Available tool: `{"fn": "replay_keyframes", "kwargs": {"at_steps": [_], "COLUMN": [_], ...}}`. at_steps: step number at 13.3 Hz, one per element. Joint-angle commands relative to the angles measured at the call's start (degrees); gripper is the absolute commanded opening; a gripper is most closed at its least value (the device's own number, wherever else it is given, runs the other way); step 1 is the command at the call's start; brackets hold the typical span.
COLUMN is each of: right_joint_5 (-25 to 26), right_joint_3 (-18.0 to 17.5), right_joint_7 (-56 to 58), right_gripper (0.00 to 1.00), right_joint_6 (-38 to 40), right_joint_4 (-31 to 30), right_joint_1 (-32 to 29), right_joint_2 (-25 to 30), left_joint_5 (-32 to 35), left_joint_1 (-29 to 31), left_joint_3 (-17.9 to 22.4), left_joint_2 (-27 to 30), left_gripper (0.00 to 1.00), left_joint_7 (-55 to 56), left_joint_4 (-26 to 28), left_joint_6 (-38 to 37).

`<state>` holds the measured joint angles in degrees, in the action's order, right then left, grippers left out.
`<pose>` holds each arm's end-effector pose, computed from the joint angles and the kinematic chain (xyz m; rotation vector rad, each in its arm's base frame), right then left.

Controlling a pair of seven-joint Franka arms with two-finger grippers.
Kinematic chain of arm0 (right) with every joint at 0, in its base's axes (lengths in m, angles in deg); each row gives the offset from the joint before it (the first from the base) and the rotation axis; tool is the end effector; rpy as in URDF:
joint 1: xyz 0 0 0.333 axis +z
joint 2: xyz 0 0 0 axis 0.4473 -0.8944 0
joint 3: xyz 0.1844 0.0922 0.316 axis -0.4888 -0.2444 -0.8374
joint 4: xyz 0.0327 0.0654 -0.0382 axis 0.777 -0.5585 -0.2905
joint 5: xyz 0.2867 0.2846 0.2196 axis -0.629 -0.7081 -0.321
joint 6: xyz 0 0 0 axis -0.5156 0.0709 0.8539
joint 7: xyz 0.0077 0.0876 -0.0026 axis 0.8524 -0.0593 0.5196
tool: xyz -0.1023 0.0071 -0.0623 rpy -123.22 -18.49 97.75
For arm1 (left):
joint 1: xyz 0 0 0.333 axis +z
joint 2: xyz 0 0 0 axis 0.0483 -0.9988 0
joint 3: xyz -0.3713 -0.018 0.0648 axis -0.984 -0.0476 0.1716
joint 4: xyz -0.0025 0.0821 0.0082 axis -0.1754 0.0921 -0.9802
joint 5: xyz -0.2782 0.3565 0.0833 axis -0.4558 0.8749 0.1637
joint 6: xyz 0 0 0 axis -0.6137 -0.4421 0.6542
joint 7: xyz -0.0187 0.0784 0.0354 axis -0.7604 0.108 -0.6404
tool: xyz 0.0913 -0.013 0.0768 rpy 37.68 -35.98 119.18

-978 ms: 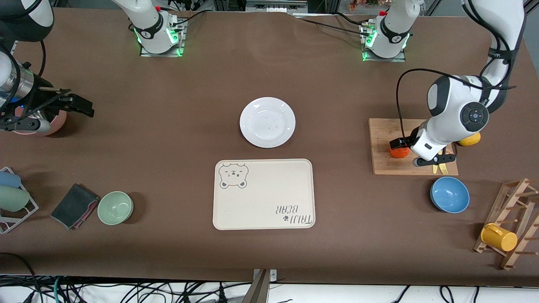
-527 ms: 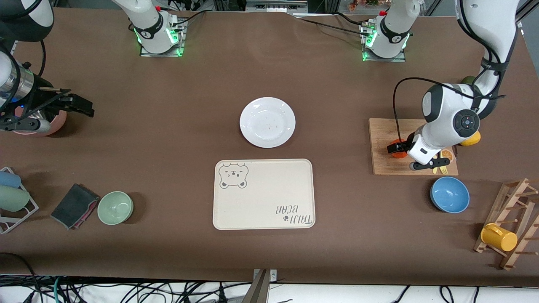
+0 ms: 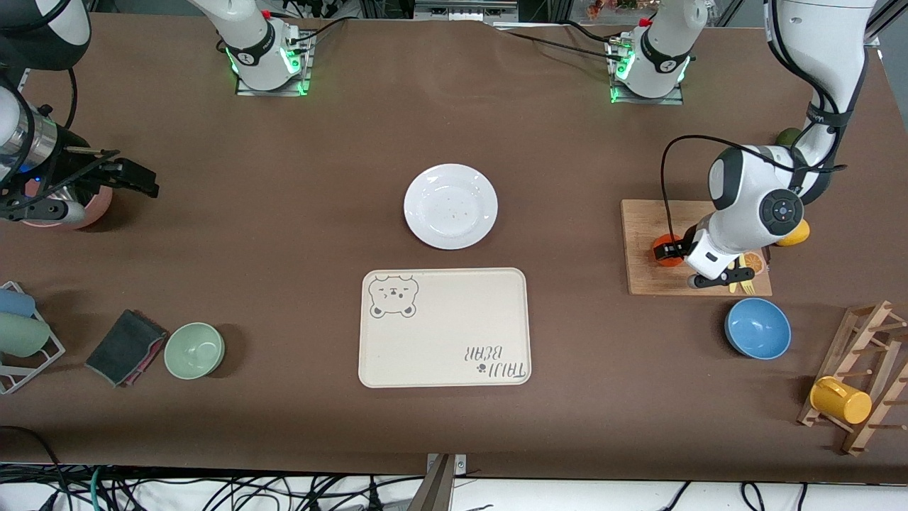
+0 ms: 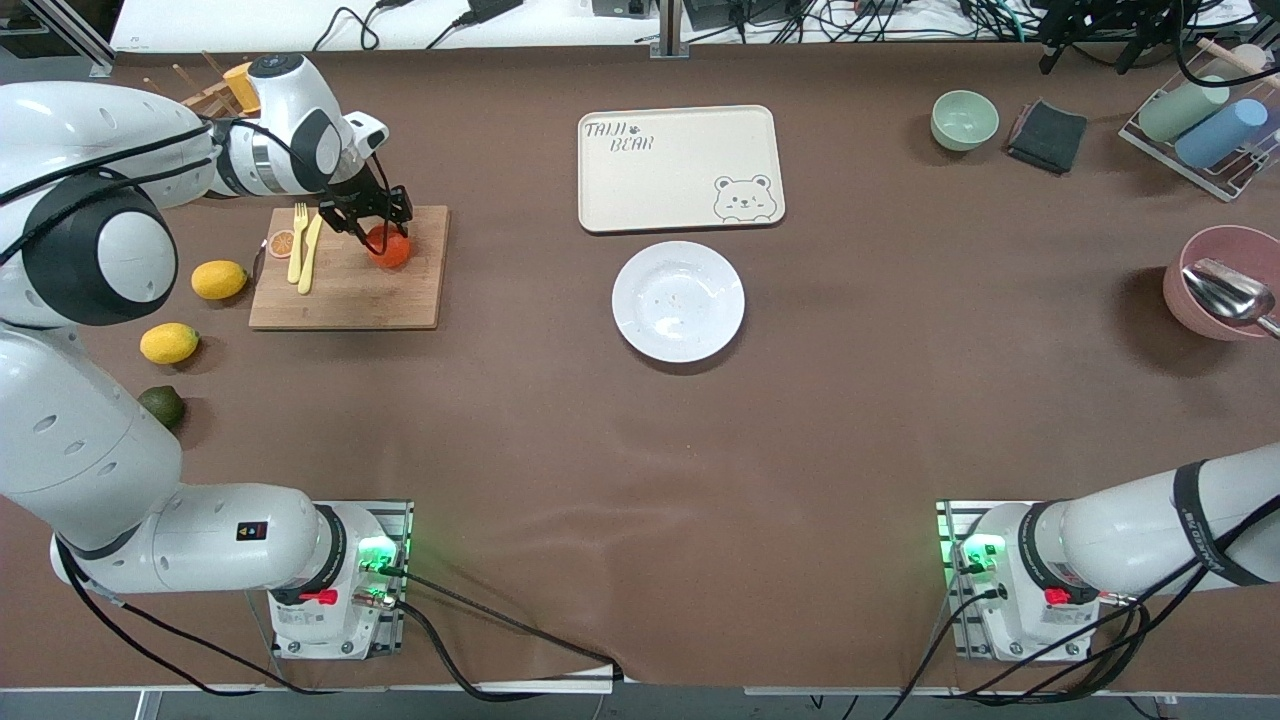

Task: Place orange and plate with both arms
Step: 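Close the left gripper on the orange, then lift the orange and carry it over the white plate with the left gripper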

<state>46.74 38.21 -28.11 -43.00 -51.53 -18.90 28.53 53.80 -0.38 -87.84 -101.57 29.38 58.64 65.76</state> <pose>0.6463 0.0197 0.5963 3.1187 -0.0746 -0.1606 0.6157 -0.0138 0.2039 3.0987 0.2956 -0.2268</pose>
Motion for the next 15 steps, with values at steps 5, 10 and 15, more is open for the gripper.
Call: {"fn": "replay_keyframes", "kwargs": {"at_steps": [5,10,15], "right_joint_5": [-0.84,-0.84,-0.84], "right_joint_3": [-0.12,-0.12,-0.03], "right_joint_7": [-0.07,-0.07,-0.07], "right_gripper": [1.00,1.00,1.00], "right_joint_6": [0.32,0.32,0.32], "right_joint_4": [-0.69,-0.69,-0.69], "right_joint_1": [-0.11,-0.11,-0.11], "right_joint_2": [0.73,0.73,0.73], "left_joint_5": [-2.61,-4.30,-4.30], "left_joint_1": [0.95,0.16,-5.27], "left_joint_3": [-3.06,-15.61,-25.22], "left_joint_2": [4.30,7.83,3.10], "left_gripper": [0.00,0.00,0.00], "left_joint_7": [0.26,8.05,22.54], "left_joint_4": [-1.48,-3.84,-14.13], "left_joint_6": [-4.97,-8.14,-19.13]}}
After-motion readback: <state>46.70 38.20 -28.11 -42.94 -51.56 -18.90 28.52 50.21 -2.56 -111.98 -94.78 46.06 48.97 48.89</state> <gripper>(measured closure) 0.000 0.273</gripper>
